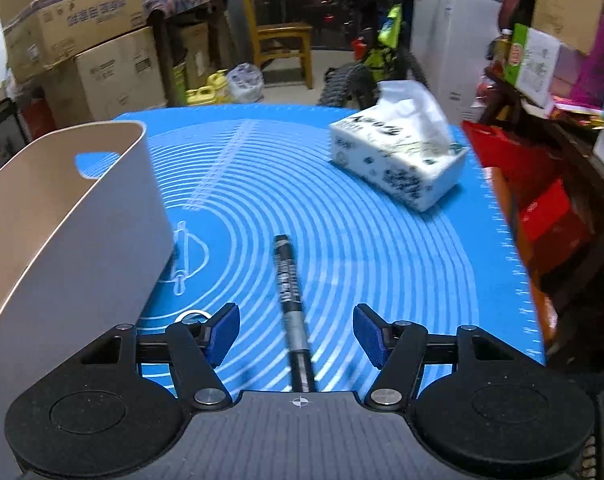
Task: Organize rigid objects
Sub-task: 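Move the right gripper back to the black marker, then grasp the black marker with the right gripper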
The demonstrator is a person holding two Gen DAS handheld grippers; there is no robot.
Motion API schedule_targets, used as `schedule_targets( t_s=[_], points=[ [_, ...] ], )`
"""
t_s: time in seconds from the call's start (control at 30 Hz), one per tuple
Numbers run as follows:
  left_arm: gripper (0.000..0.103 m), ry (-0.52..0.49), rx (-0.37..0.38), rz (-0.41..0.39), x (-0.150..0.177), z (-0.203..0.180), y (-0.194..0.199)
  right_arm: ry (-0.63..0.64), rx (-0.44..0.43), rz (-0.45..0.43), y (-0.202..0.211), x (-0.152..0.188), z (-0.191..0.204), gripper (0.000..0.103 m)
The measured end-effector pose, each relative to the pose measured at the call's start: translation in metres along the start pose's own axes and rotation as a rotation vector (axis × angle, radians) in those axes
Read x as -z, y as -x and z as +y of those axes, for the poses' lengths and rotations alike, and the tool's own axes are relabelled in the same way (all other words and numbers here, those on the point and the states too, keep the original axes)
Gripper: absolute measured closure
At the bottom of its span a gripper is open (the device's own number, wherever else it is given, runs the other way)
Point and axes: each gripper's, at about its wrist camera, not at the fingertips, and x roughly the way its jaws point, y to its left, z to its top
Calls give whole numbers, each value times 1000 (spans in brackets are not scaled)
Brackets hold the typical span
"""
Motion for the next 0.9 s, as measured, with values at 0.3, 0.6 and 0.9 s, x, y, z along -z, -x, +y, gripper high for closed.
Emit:
schedule_targets(
  t_s=[0.3,0.6,0.9],
  points=[
    [98,0,2,-1,0,0,0,35,5,66,-33,-2,13,49],
    [98,3,5,-2,0,1,0,44,24,75,-37,3,12,73],
    [98,5,6,-2,0,1,0,50,44,15,-15,2,14,78]
  ],
)
